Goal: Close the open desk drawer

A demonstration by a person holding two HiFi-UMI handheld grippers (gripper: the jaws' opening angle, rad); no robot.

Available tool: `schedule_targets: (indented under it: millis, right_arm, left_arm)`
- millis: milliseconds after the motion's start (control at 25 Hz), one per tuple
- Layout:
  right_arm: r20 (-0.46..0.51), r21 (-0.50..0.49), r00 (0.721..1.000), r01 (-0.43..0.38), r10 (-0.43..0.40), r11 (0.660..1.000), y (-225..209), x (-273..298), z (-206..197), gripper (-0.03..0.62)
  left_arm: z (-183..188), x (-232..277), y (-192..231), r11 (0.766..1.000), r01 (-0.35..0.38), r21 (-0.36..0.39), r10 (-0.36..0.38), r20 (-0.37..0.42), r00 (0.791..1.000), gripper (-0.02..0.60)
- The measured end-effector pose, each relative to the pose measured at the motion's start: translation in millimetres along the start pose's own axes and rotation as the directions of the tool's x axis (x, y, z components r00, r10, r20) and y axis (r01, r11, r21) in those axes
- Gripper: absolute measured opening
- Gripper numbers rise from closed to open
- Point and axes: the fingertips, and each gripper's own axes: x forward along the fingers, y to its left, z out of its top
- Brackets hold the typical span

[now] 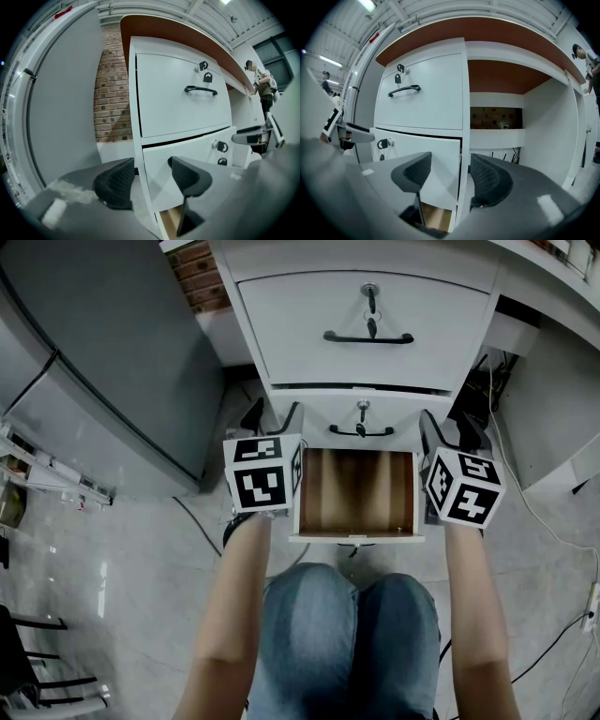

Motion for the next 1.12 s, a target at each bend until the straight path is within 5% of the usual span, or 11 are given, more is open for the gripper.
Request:
schedule_targets:
  millis: [1120]
  right_arm:
    - [-0.011,0.028,1.0,0.024,-0.024,0.999,-13,25,5,0.322]
  left_arm:
    - [9,21,4,0.999,-0.011,-0.037,0.011,0.0,1.0,0.253]
